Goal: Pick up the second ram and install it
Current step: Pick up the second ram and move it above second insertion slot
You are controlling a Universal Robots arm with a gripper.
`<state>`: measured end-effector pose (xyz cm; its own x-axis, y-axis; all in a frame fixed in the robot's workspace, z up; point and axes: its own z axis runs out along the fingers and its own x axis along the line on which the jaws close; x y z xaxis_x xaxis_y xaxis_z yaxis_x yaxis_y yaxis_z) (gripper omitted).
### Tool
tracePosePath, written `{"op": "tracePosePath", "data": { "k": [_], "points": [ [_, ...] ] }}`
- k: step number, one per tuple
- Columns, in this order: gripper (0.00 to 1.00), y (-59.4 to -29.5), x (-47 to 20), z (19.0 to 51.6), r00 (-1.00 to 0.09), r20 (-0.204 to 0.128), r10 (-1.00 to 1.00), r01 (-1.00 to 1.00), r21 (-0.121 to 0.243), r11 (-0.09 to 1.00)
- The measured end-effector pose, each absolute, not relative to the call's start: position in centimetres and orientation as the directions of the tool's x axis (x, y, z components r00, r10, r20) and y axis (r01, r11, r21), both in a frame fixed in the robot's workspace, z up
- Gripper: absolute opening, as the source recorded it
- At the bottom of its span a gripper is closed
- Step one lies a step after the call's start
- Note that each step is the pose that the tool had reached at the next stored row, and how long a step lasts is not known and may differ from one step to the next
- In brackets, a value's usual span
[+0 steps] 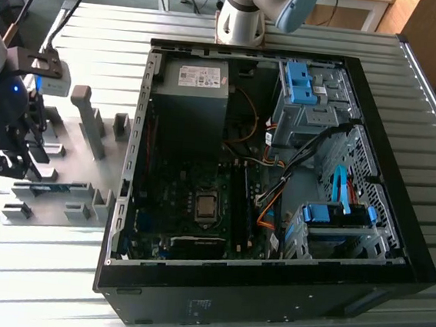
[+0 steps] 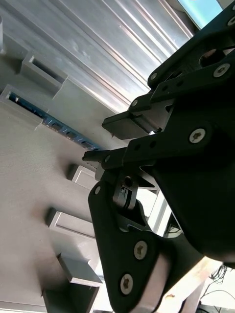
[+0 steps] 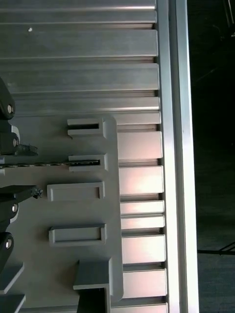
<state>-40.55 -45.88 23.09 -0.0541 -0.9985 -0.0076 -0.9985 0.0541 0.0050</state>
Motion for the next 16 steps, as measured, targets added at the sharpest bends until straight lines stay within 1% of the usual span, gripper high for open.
{"op": "tracePosePath", "data": {
  "k": [5,16],
  "points": [
    [0.37,-45.88,-40.55,22.21,-0.054,-0.007,-0.999,-0.999,0.005,0.054],
    [0.37,-45.88,-40.56,22.10,-0.054,-0.007,-0.999,-0.999,0.005,0.054]
  ]
}}
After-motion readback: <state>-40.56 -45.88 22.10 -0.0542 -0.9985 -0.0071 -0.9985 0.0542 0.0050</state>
